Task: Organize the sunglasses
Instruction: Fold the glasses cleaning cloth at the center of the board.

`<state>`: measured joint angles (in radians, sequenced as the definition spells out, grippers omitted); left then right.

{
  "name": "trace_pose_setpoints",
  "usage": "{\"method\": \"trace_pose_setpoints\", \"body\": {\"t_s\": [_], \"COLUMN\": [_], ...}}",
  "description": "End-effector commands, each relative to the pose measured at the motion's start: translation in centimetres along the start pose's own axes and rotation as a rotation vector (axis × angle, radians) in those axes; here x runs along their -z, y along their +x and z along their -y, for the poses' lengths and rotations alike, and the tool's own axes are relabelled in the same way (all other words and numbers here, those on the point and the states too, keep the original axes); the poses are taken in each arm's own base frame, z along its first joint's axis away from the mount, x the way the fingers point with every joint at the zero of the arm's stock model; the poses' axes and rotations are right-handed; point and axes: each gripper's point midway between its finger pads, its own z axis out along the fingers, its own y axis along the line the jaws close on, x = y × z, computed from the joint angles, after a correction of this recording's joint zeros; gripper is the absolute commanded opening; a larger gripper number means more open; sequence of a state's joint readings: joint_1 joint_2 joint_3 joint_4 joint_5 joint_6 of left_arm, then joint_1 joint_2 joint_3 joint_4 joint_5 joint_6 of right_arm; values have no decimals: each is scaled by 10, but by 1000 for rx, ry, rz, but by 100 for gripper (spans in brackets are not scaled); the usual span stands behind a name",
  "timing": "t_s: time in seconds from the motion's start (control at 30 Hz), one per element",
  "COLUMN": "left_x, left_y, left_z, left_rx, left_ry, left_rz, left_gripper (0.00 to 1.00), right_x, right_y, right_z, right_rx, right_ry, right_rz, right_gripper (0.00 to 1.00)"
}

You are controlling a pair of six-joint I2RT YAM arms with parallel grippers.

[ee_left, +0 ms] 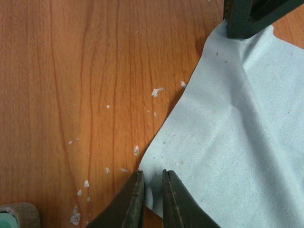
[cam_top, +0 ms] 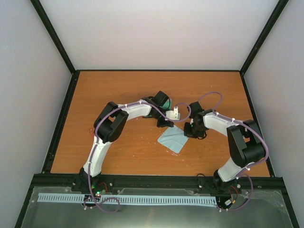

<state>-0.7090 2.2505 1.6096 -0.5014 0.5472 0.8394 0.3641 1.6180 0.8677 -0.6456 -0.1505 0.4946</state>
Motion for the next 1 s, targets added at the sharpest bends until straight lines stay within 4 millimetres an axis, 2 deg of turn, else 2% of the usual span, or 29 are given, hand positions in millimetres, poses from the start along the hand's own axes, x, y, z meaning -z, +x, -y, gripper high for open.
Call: {"method": "trace_pose_setpoints", "body": {"t_s": [0.0, 0.2, 0.33, 0.53, 0.97], "left_x": [-10, -12, -8, 5, 33], "left_y": [9, 16, 12, -3, -13], "left_z": [7, 14, 10, -2, 0], "left_rx": [-12, 3, 0, 14, 64], "left_ry": [19, 31, 15, -5, -12], "left_rz": [-31, -41, -40, 1, 70], "left_gripper": [13, 5, 1, 1, 1], "right_x": [1, 2, 7, 16, 25], "right_y": [2, 5, 4, -1, -2], "right_z": [1, -1, -1, -3, -10], "right_rx": [-18, -25, -21, -17, -15], "right_ry": [-14, -35, -40, -60, -121], "right_rz": [10, 16, 41, 97, 149], "right_gripper": [3, 3, 3, 3, 3]}}
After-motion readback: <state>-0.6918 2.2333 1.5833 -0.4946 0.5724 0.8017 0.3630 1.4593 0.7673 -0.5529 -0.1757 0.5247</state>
